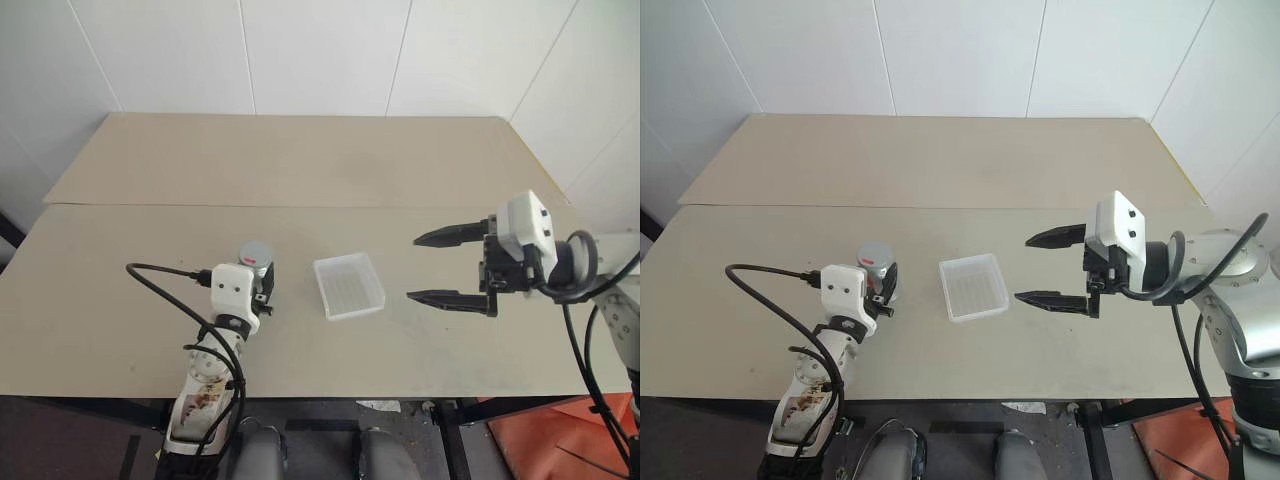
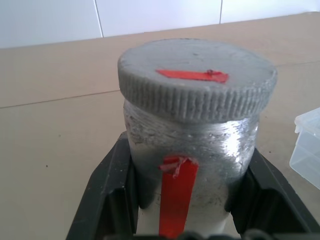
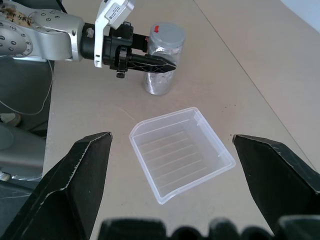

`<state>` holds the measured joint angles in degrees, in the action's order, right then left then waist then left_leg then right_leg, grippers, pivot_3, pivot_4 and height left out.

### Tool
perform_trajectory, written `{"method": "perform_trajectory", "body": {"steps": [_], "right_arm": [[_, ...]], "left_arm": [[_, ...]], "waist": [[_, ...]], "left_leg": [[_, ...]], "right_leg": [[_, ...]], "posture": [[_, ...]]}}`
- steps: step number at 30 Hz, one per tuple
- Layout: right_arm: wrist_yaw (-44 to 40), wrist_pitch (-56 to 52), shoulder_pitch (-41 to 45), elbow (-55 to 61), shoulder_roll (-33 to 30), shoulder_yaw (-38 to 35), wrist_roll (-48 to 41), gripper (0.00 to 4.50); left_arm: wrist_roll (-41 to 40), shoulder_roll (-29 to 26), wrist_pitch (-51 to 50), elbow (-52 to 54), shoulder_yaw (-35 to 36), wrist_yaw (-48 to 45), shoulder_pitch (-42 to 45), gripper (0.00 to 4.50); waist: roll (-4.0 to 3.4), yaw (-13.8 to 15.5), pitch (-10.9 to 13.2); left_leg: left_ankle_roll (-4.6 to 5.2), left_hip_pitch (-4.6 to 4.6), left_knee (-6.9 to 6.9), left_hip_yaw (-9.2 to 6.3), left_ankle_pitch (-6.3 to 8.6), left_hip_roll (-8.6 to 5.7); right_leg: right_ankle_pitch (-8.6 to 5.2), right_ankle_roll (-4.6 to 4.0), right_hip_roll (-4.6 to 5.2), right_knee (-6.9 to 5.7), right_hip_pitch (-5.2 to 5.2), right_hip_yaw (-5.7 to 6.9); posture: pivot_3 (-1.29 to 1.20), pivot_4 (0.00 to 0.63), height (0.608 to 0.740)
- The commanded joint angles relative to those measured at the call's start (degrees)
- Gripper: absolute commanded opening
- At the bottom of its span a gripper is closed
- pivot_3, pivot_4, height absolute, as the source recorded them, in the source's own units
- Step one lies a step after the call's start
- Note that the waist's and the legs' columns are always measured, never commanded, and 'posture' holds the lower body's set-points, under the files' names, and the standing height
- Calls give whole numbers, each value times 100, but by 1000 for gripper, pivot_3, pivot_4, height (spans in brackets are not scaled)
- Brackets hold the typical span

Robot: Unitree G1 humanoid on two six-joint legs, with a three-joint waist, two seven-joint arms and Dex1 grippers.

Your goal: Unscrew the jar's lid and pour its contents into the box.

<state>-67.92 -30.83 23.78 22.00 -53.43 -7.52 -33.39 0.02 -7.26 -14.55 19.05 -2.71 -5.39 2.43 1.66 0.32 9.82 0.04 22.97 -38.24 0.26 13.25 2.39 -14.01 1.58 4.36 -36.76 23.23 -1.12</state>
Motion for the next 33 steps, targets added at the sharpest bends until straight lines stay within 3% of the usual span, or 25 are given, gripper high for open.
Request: {"method": "perform_trajectory", "body": {"steps": [1, 4, 9, 14, 23, 33], "right_arm": [[132, 116, -14, 273, 62, -236, -182, 4500], [343, 119, 119, 303, 251, -127, -202, 4500], [993, -106, 867, 134, 962, 278, -216, 4500], [1704, -623, 1566, 171, 1753, 674, -414, 4500], [2817, -1518, 2682, -135, 2843, 1454, -121, 4500], [3016, -1725, 2997, -373, 3154, 1740, 116, 4500]], "left_arm": [[-79, -342, 230, 95, 157, -367, 274, 1924], [-747, -965, -33, 183, 581, -1190, 625, 1924], [-3033, -2681, -1198, -227, 1482, -3818, 1597, 1924], [-3558, -3282, -1164, -1088, 1299, -5402, 2450, 1924], [-3302, -2925, -736, -2280, 437, -6749, 3596, 1924], [-3098, -2592, -417, -2853, 174, -7309, 4071, 1924]], "waist": [[1, -1, 0], [1, -13, 1], [-1, -109, 2], [-2, -107, 3], [-3, -102, 3], [-3, -114, 3]], "left_leg": [[0, -1, 0, 0, 0, 0], [0, -3, 0, -2, 0, 2], [-1, -3, -2, -1, -1, 6], [-1, 7, 0, -1, 0, 3], [-1, 41, -2, -7, -2, 2], [0, 87, -11, -6, -3, 2]], "right_leg": [[0, 0, 0, -1, 0, 0], [0, 0, -3, -5, 0, 2], [-2, 0, -5, -13, 6, 3], [-3, 3, -1, -2, 9, 6], [-1, 1, -2, -18, 45, 12], [-1, 0, -2, -35, 96, 10]], "posture": [[0, 150, 740], [0, 150, 740], [0, 150, 740], [0, 150, 740], [0, 150, 740], [0, 150, 740]]}}
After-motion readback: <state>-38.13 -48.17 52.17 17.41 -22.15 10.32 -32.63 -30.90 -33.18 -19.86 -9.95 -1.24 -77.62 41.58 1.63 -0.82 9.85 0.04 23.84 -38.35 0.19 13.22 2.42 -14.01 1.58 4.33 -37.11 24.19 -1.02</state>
